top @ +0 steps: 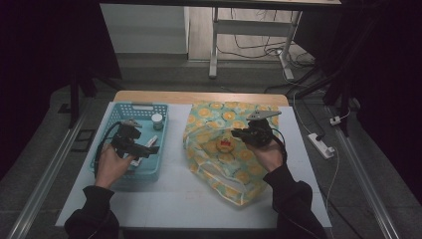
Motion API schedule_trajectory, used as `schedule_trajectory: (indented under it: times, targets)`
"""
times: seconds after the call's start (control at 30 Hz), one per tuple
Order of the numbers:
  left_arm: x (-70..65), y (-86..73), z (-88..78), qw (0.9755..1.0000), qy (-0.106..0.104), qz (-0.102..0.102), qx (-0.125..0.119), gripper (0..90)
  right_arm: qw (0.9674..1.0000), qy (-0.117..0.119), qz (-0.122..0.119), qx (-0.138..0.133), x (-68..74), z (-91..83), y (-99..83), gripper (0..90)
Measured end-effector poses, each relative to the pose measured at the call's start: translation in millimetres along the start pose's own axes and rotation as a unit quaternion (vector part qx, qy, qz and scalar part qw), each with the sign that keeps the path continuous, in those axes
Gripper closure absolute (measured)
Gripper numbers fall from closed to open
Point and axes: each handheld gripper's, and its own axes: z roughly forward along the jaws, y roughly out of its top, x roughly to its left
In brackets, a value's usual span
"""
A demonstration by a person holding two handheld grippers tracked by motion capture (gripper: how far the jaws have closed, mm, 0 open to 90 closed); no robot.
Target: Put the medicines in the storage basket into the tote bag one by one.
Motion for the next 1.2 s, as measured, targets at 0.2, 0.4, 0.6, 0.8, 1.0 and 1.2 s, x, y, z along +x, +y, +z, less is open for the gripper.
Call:
schedule_trajectory:
  times: [0.2, 0.4, 0.6, 0.8, 1.0, 1.2]
  targets:
    - [7.7, 2.9, 4.3, 0.9996, 0.020, 0.002, 0.022, 1.2, 1.0000, 0.000, 0.000, 0.000, 0.0, 0.2, 0.1, 90.0]
    - [15.4, 5.1, 17.0, 0.9991, 0.019, -0.001, 0.039, 1.6, 1.0000, 0.000, 0.000, -0.001, -0.3, 0.0, 0.1, 90.0]
    - [20.6, 2.1, 36.0, 0.9962, 0.028, 0.001, 0.082, 0.4, 1.0000, 0.001, 0.000, -0.002, -0.5, -0.1, 0.1, 90.0]
    - [22.9, 0.0, 44.4, 0.9933, 0.026, -0.004, 0.112, 0.2, 1.0000, 0.000, 0.000, -0.002, -0.2, -0.2, 0.1, 90.0]
    - [23.3, -1.0, 50.8, 0.9883, 0.035, -0.003, 0.148, 2.1, 1.0000, 0.000, -0.001, -0.002, 0.2, -0.6, 0.3, 90.0]
    - [19.6, -1.0, 55.6, 0.9835, 0.055, 0.006, 0.172, 14.9, 1.0000, -0.001, 0.000, -0.003, 0.2, -0.9, 0.2, 90.0]
